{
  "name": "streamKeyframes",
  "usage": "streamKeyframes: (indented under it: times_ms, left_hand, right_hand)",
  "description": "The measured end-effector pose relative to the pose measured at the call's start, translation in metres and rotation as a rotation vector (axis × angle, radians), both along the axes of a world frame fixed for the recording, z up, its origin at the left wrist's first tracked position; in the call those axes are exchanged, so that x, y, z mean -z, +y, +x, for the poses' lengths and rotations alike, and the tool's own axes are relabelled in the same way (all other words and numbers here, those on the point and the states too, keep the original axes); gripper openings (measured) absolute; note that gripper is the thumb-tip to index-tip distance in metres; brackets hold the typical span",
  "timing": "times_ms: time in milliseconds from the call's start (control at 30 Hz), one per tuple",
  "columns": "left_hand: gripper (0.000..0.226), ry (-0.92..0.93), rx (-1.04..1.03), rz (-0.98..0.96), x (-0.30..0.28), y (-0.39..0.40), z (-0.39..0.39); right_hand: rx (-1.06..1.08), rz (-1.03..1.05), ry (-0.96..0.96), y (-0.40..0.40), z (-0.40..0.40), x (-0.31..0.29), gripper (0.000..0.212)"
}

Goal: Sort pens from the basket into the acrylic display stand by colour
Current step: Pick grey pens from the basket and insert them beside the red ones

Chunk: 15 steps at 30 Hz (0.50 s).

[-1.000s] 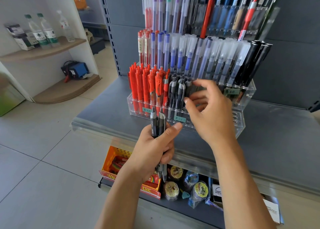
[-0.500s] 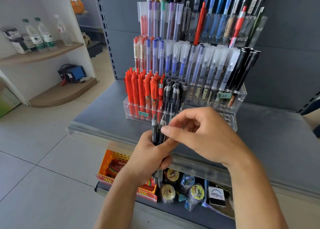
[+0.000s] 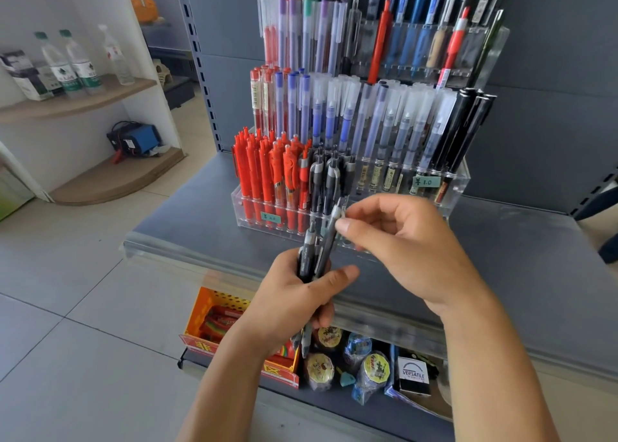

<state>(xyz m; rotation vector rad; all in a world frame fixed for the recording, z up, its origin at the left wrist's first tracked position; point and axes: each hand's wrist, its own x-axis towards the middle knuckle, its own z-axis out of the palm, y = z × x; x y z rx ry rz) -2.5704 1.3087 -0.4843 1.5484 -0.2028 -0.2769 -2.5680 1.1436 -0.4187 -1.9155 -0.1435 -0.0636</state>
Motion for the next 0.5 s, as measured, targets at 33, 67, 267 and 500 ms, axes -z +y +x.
streamKeyframes:
  times_ms: [33,67,267,500]
  left_hand:
    - [0.04,0.002,-0.001,0.005,0.0008,-0.0003,0.0002]
    - [0.04,0.0,0.002,0.007,0.001,-0.0008,0.0003]
    - [0.035,-0.008,0.005,0.014,0.0027,-0.0013,0.0]
    - [0.039,-0.022,0.008,0.032,0.0004,0.0,0.0]
  right_hand:
    - [0.019,0.036,-0.012,-0.0015,0.0005,-0.0008,0.003]
    - [0.024,0.059,-0.013,-0.0027,0.0008,-0.0016,0.004]
    - [-0.107,-0.015,0.093,-0.0001,-0.0002,-0.0005,0.011]
    - [-0.014,0.118,-0.026,-0.0015,0.0022,-0.0036,0.008]
